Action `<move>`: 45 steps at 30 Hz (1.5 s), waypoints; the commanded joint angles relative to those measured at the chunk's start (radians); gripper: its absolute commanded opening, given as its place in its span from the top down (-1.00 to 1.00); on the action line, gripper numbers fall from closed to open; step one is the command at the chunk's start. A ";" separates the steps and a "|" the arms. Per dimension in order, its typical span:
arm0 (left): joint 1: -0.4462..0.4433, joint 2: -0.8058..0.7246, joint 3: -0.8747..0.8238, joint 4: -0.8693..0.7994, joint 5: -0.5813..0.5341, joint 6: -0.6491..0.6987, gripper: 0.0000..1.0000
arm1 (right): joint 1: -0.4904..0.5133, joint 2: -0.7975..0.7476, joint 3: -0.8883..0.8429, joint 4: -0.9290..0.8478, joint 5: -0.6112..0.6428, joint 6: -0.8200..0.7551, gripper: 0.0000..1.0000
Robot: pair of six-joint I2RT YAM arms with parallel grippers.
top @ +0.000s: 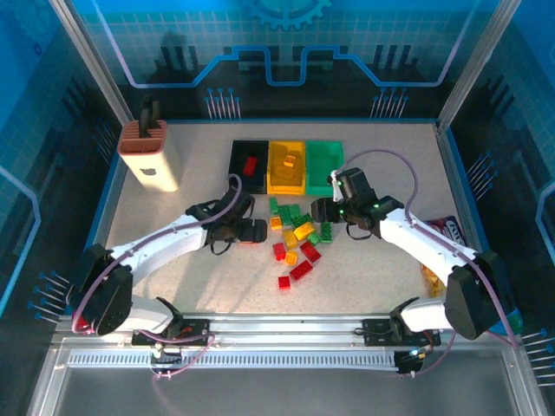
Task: Sort the legos into containers by color
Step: Pick up the lego from the center of the table.
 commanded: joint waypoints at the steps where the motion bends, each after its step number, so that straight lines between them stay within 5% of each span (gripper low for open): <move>1: -0.030 0.071 0.021 -0.017 -0.051 -0.065 -0.80 | 0.015 0.016 0.026 0.000 0.009 0.028 -0.30; 20: -0.046 0.281 0.112 -0.006 -0.125 -0.046 -0.70 | 0.016 -0.001 0.000 0.002 0.032 0.034 -0.30; 37: -0.041 0.276 0.169 -0.061 -0.146 -0.015 0.01 | 0.004 -0.038 -0.027 -0.001 0.054 0.028 -0.29; 45: 0.123 0.171 0.237 0.003 -0.037 0.040 0.00 | 0.002 -0.037 -0.016 0.006 0.045 0.031 -0.29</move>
